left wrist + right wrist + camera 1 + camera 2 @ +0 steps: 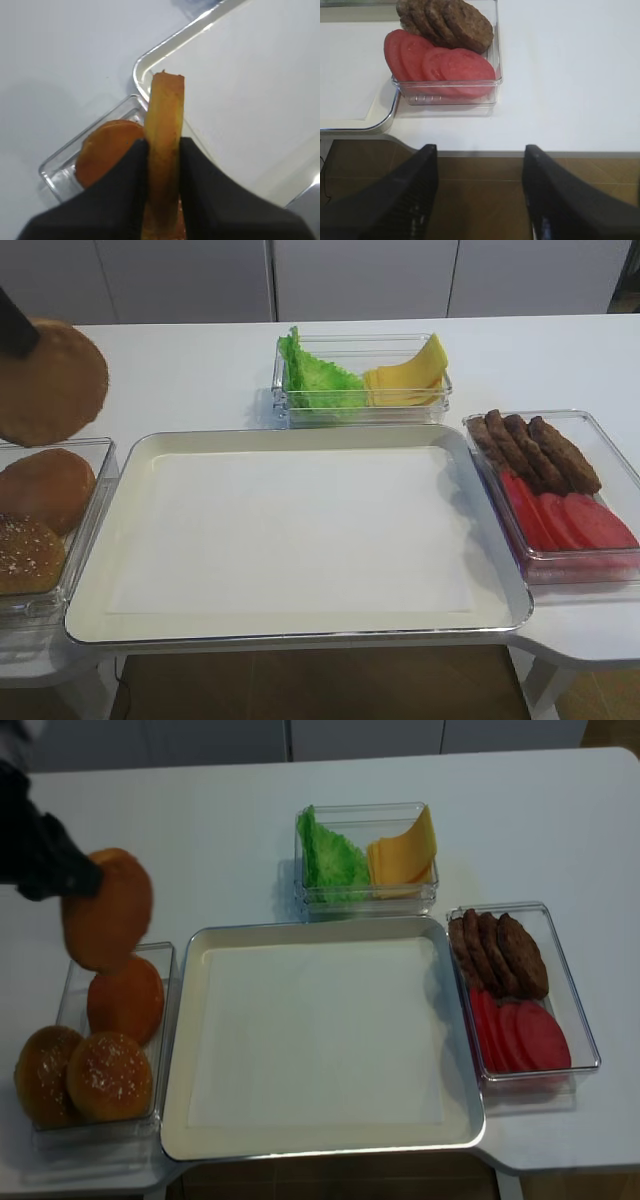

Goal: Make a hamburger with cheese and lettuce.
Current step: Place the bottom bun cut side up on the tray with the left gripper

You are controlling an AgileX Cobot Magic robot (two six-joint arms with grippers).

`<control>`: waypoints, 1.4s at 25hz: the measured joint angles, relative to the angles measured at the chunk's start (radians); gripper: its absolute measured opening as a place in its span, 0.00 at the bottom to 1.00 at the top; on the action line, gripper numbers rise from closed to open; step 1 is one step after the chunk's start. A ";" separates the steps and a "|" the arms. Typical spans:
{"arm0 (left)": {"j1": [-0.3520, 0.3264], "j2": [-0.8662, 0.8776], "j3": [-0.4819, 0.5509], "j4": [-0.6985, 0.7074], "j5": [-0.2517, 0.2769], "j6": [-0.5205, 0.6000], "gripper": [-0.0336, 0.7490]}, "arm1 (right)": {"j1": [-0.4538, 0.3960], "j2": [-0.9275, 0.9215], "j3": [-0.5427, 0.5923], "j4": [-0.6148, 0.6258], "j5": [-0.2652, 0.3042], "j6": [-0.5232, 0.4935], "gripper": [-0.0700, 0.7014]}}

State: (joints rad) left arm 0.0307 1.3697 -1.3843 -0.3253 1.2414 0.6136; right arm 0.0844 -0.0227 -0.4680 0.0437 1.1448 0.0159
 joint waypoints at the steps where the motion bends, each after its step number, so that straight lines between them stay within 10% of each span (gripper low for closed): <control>1: -0.048 0.000 0.000 0.026 0.000 -0.027 0.22 | 0.000 0.000 0.000 0.000 0.000 0.000 0.64; 19: -0.755 0.140 0.000 0.616 -0.103 -0.714 0.22 | 0.000 0.000 0.000 0.000 0.000 0.000 0.64; 27: -0.961 0.251 0.000 0.989 -0.116 -1.031 0.22 | 0.000 0.000 0.000 0.000 0.000 0.000 0.64; 35: -1.050 0.337 0.000 1.066 -0.116 -1.133 0.22 | 0.000 0.000 0.000 0.000 0.000 0.000 0.64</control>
State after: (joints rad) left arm -1.0189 1.7069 -1.3843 0.7408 1.1251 -0.5190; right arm 0.0844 -0.0227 -0.4680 0.0437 1.1448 0.0159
